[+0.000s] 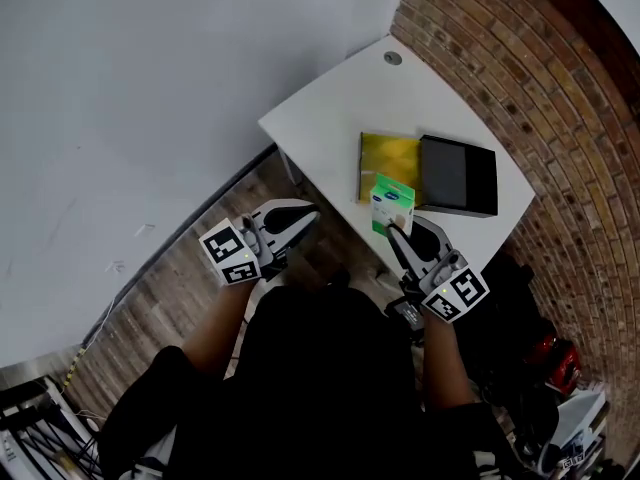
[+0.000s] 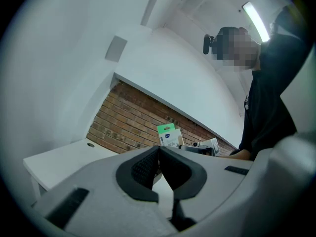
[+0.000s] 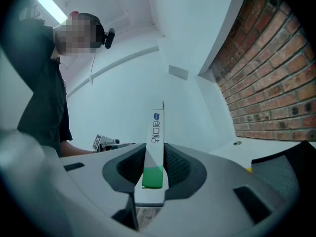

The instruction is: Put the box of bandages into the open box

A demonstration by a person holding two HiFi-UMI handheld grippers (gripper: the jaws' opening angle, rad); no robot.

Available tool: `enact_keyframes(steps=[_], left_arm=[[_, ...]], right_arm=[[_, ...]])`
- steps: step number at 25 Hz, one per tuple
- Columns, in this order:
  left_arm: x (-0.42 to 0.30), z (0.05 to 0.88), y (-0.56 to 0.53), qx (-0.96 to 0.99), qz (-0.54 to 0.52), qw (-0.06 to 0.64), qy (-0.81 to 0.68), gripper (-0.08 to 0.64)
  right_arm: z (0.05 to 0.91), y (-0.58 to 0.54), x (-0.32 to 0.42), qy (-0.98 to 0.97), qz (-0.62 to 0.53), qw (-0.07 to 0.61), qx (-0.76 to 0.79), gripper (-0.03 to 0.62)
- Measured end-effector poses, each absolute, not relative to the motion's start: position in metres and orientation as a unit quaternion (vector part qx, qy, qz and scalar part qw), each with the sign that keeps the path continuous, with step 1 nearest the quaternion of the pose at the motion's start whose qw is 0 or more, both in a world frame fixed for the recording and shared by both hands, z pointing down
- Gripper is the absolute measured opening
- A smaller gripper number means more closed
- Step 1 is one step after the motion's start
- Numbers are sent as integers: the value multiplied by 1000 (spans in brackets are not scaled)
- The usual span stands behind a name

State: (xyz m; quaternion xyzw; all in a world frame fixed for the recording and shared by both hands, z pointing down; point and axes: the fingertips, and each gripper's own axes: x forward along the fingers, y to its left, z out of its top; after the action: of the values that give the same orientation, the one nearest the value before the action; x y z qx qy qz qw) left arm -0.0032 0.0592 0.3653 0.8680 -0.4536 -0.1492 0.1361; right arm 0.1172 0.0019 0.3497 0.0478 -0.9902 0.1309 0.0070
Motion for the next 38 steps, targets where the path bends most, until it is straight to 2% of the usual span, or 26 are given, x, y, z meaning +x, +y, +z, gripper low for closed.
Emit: enact_keyframes(steps=[9, 14, 23, 38], left_arm=[[-33, 371, -4, 880, -145, 153, -425, 15], [-55, 376, -52, 900, -138, 182, -371, 15], [-103, 376, -130, 929, -126, 184, -295, 15], [-76, 413, -175, 960, -79, 231, -138, 14]], right_arm=[[365, -51, 90, -985, 150, 14, 81, 94], [363, -85, 75, -975, 164, 14, 146, 94], [367, -135, 48, -954, 167, 12, 248, 94], [425, -157, 70, -874, 235, 83, 417, 94]])
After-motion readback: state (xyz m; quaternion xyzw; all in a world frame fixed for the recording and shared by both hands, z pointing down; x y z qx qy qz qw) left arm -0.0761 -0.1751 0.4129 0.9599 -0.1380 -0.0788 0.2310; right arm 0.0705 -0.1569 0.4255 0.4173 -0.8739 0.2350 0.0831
